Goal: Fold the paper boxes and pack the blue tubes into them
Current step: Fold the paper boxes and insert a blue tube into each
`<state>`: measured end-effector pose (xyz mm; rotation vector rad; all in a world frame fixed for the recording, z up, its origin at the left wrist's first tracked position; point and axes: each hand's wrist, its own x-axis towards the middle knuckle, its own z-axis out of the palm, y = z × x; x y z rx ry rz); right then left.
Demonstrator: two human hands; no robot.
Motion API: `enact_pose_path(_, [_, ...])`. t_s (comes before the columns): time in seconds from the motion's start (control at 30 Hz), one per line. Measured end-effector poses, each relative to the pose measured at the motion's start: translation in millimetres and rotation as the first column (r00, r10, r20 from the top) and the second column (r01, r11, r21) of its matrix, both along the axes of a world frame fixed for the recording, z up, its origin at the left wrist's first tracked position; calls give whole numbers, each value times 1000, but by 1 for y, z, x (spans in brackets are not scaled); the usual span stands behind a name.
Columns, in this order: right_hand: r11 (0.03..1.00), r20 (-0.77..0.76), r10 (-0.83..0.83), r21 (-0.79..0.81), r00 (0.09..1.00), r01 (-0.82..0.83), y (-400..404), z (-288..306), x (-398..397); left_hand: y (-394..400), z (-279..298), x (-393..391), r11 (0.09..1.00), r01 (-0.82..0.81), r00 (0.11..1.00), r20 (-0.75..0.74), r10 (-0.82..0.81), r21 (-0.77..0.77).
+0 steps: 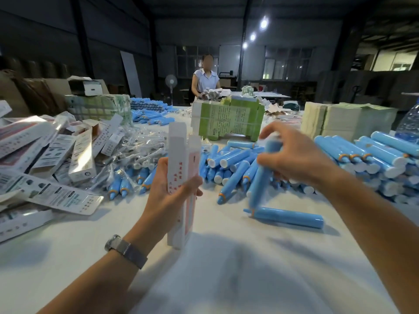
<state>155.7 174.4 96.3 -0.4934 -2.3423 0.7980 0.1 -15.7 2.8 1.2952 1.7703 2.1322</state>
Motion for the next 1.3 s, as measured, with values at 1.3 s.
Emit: enact_pose_path(1.3, [954,-579,218,-44,786,-297,-63,3,-12,-7,2,3,964,-256,775,-611,161,-70])
